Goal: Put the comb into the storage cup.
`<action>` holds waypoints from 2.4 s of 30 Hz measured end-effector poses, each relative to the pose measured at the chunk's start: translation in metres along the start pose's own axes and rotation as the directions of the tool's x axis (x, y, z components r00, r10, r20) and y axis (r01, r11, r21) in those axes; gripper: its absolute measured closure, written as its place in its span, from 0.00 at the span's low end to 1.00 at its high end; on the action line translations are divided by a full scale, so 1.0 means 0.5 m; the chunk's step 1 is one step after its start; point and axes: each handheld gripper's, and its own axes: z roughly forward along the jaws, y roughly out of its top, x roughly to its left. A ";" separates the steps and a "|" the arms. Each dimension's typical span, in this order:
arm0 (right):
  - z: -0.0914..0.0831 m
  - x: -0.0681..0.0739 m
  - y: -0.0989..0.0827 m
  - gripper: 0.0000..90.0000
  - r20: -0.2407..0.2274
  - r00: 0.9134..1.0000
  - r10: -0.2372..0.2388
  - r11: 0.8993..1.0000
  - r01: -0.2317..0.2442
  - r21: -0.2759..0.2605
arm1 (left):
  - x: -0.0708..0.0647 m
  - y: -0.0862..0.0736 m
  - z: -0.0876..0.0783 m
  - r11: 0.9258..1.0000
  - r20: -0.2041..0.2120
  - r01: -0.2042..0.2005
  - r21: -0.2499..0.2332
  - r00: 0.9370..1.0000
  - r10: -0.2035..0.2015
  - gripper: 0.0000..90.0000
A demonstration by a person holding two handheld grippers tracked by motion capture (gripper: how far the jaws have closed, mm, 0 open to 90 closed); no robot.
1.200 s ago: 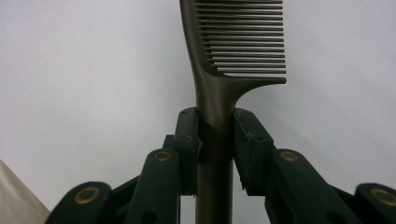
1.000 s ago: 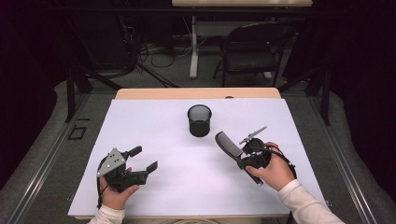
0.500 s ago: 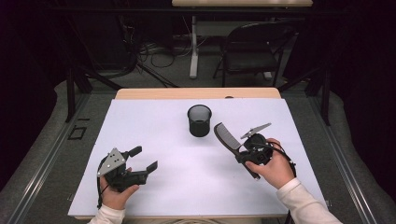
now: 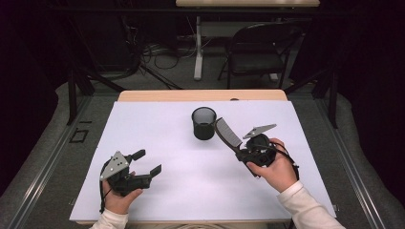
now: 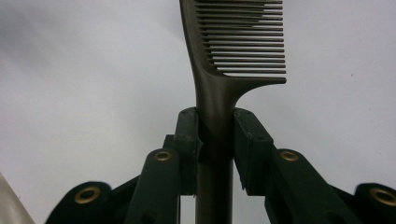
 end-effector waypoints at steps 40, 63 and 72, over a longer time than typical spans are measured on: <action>0.014 0.084 0.052 0.81 0.024 0.992 -0.125 0.941 0.126 -0.315 | 0.001 -0.002 0.002 1.000 -0.007 -0.002 0.002 1.000 0.002 0.16; 0.032 0.104 0.028 0.81 0.042 0.991 -0.124 0.885 0.129 -0.447 | 0.001 -0.002 0.011 1.000 0.026 0.019 0.022 0.999 -0.019 0.17; 0.036 0.105 0.022 0.80 0.041 0.991 -0.129 0.873 0.133 -0.470 | -0.004 0.015 0.012 0.999 0.023 0.039 0.014 0.999 -0.039 0.17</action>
